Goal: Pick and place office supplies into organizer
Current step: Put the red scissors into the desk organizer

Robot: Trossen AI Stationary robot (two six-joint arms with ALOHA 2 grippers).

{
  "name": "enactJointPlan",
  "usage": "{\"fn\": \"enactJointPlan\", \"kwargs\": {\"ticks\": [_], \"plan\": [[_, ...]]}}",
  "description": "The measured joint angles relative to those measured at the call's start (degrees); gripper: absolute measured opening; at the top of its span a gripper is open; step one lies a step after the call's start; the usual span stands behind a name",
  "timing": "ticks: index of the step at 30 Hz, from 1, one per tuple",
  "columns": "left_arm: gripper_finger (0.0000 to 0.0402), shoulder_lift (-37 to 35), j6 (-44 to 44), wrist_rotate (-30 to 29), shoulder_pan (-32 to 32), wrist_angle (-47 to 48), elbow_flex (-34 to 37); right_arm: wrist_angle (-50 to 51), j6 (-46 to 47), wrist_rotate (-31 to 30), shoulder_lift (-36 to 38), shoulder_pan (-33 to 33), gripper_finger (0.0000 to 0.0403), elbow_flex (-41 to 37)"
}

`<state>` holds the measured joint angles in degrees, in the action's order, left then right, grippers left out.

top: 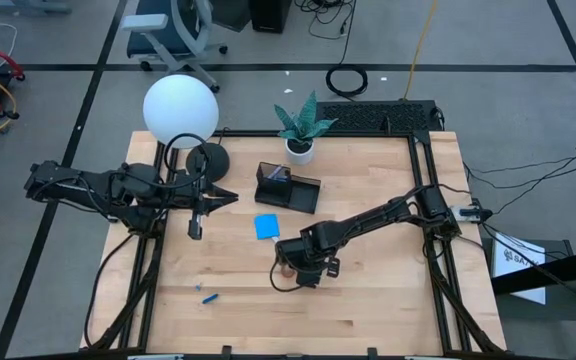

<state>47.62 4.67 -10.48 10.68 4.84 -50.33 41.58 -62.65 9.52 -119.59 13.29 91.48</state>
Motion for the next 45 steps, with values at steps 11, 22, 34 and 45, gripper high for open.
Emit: {"fn": "enactJointPlan", "kwargs": {"ticks": [11,22,34,45], "plan": [[0.0037,0.0,0.0,0.0,0.0,-0.2,0.0,-0.8,-0.2,2.6,-1.3,-0.6,0.0126,-1.1],[0.0037,0.9,-0.3,0.0,0.0,-0.9,0.0,-0.6,2.4,2.7,-1.6,-0.9,0.0126,-2.8],[0.0037,0.9,-0.4,0.0,0.0,-0.8,0.0,-1.6,2.1,2.3,-1.7,-0.8,0.0126,-2.9],[0.0037,0.9,-0.4,0.0,0.0,-0.7,0.0,-3.2,2.1,0.3,0.7,-0.8,0.0126,-3.2]]}}
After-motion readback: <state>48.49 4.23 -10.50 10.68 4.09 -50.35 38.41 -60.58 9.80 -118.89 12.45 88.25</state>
